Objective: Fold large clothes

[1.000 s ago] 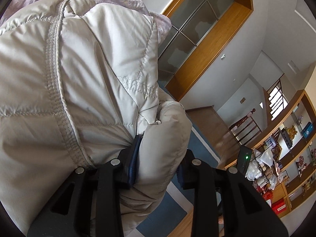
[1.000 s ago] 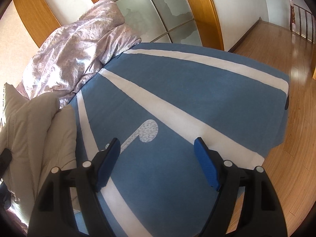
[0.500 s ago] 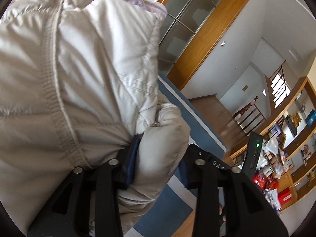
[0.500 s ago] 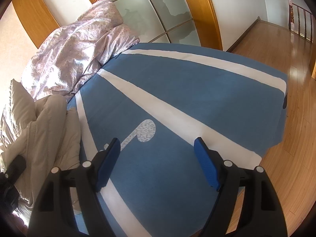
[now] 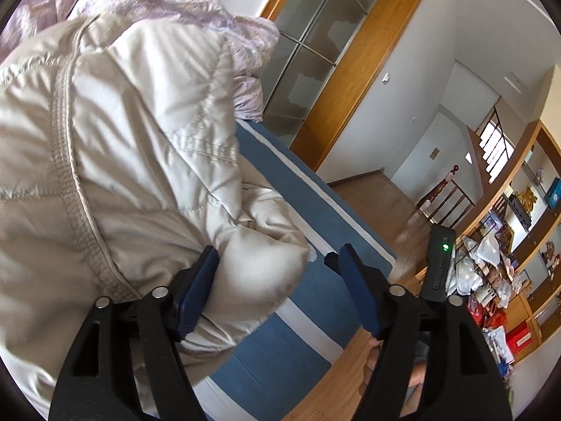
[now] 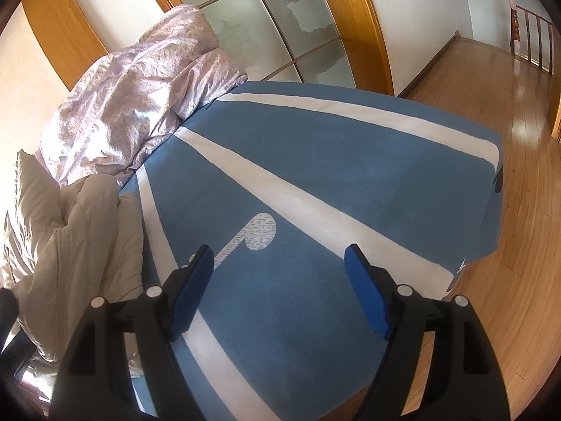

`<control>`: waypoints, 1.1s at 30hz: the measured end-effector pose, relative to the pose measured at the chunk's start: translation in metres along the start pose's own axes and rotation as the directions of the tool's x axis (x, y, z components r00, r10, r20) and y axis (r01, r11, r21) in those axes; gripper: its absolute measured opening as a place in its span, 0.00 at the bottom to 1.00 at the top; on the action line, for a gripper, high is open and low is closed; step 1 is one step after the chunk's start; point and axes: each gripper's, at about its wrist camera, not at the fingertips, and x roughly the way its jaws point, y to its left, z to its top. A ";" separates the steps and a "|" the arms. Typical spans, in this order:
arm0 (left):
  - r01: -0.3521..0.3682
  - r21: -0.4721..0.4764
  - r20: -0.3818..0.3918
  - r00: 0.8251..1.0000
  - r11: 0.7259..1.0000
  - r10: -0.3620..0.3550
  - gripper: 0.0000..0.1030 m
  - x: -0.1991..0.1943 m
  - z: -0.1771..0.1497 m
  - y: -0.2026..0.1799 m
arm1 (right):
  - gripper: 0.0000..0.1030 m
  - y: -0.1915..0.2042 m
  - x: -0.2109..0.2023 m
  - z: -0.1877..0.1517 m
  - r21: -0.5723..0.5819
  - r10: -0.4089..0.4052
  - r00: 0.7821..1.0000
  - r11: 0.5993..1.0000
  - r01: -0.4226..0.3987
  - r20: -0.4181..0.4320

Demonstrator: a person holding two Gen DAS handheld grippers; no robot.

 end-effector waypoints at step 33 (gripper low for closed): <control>-0.294 -0.082 0.159 0.939 0.952 0.304 0.77 -0.128 -0.015 0.044 | 0.75 0.098 -0.091 -0.098 -0.298 0.260 0.965 0.919 -0.259 -0.039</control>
